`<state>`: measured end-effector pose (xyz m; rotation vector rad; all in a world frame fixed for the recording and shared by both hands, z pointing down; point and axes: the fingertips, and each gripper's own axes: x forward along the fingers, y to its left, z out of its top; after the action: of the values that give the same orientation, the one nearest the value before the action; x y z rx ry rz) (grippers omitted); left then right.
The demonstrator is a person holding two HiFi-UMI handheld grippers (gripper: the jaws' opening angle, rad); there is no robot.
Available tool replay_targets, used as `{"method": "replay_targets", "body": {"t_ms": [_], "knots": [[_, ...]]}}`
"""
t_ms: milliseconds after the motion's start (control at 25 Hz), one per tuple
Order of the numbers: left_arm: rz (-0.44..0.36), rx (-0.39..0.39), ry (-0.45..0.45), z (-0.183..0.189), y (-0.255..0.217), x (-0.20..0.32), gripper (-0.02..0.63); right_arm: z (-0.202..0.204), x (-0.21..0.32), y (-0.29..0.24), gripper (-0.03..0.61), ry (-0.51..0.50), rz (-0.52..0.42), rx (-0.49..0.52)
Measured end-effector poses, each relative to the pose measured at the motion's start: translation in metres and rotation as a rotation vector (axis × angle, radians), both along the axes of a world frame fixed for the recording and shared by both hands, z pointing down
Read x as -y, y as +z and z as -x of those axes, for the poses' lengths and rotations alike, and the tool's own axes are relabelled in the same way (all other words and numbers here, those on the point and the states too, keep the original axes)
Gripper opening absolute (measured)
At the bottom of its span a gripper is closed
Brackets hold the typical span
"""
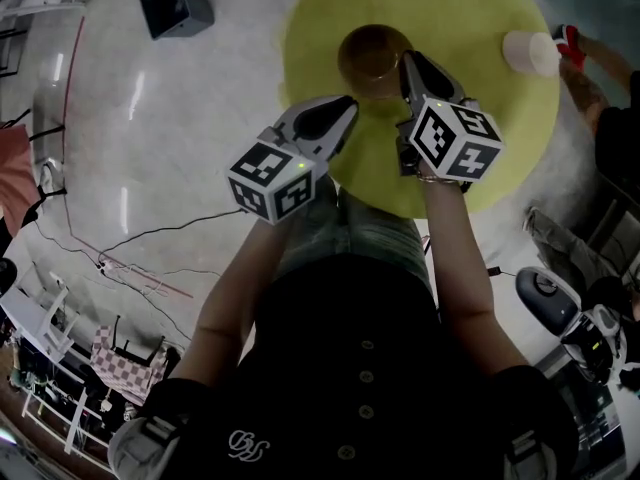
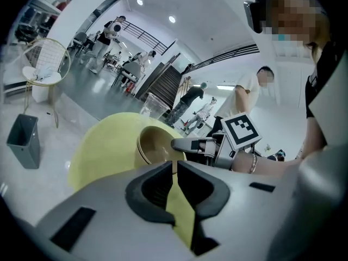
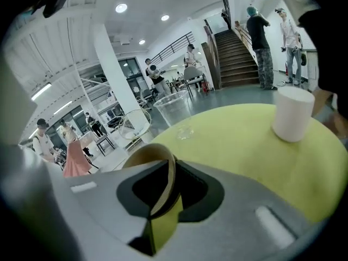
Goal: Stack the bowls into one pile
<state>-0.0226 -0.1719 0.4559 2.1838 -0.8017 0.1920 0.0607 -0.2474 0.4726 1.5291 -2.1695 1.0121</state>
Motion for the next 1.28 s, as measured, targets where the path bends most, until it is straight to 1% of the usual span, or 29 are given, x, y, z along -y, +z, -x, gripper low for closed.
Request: {"method": "replay_targets", "body": {"t_ms": [160,280,440,640,760,880,1040,1280], "knots": [[-0.01,0.003,0.007,-0.006,-0.004,0.0,0.035,-0.003,-0.002,-0.004,0.08,-0.01,-0.016,-0.011],[-0.015,0.003,0.01,-0.002,-0.007,0.008,0.037,0.002,0.005,-0.006,0.117,-0.02,-0.018,-0.013],[-0.023,-0.007,0.016,0.004,-0.013,0.01,0.035,0.011,0.007,-0.008,0.174,-0.009,-0.01,0.013],[-0.037,-0.01,0.034,0.003,-0.016,0.008,0.037,0.011,0.005,-0.008,0.217,-0.004,-0.016,0.003],[-0.043,-0.007,0.044,0.005,-0.016,0.007,0.037,0.01,0.005,-0.006,0.225,0.012,-0.02,0.0],[-0.051,-0.007,0.05,0.01,-0.019,0.007,0.037,0.01,0.005,-0.008,0.249,0.024,-0.022,-0.016],[-0.049,-0.019,0.056,0.017,-0.022,0.008,0.037,0.012,0.003,-0.01,0.25,0.048,-0.02,-0.021],[-0.06,-0.031,0.097,0.011,-0.025,0.006,0.037,0.007,-0.009,-0.025,0.25,0.068,-0.044,0.007]]}}
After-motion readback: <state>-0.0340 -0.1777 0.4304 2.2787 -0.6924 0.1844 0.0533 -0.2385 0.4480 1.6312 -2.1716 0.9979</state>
